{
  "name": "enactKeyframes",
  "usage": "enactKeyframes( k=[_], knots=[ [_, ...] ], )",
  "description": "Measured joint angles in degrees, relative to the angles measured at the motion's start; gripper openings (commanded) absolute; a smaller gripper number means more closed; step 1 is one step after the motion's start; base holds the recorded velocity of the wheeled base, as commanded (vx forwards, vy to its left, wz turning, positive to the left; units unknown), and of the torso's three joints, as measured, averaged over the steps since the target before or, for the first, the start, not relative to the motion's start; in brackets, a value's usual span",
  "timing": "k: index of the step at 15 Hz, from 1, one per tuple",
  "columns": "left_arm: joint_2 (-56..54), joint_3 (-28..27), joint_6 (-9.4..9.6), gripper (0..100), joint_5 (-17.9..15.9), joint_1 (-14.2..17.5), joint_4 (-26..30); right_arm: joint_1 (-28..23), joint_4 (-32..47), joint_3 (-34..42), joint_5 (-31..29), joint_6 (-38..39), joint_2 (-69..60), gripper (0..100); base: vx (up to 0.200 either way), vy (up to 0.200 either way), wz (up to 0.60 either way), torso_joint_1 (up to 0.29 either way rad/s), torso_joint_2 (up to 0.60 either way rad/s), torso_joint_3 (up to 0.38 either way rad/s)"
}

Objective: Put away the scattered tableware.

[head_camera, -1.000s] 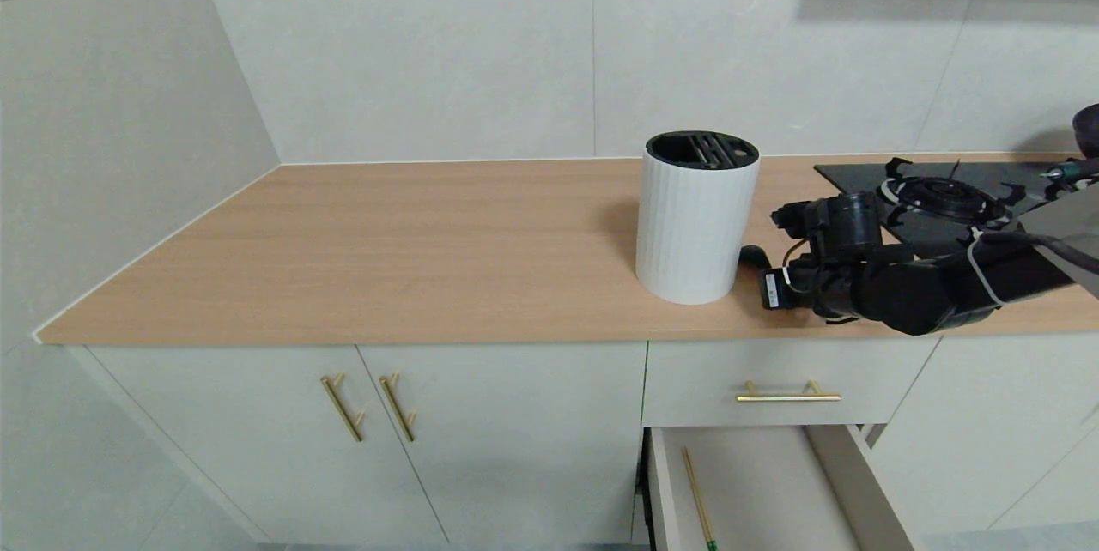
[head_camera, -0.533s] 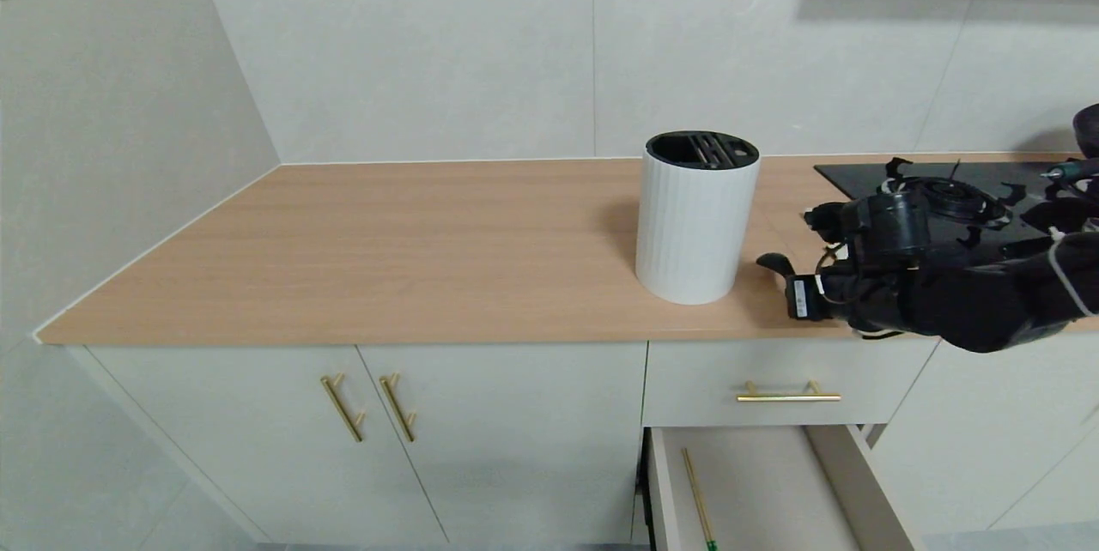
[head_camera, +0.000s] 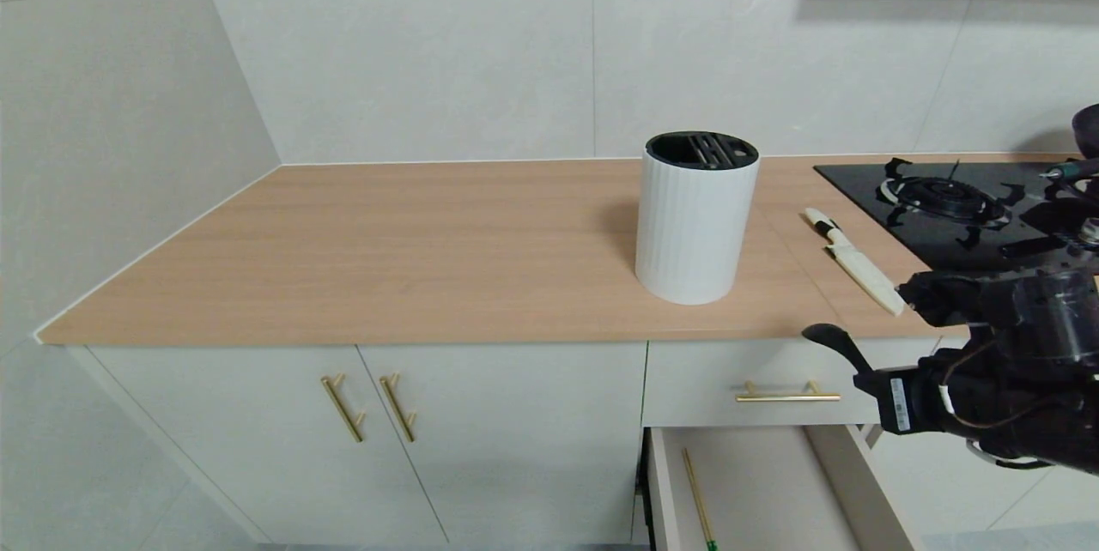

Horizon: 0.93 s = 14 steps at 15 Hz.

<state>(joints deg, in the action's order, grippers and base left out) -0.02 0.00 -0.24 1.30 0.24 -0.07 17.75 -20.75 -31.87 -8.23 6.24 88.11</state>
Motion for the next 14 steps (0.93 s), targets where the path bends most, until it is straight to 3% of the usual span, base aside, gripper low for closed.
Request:
enactKeyframes(
  k=[4,14],
  knots=[
    [0.00,0.00,0.00,100,0.00,0.00,0.00,2.36,-4.71,6.38,0.22,-0.06,-2.04,0,0.000,0.000,0.00,-0.049,0.11,0.066],
    [0.00,0.00,0.00,100,0.00,0.00,0.07,3.11,-5.00,7.75,0.22,-0.17,0.33,0,0.000,0.000,0.00,-0.189,0.48,0.279]
  ],
)
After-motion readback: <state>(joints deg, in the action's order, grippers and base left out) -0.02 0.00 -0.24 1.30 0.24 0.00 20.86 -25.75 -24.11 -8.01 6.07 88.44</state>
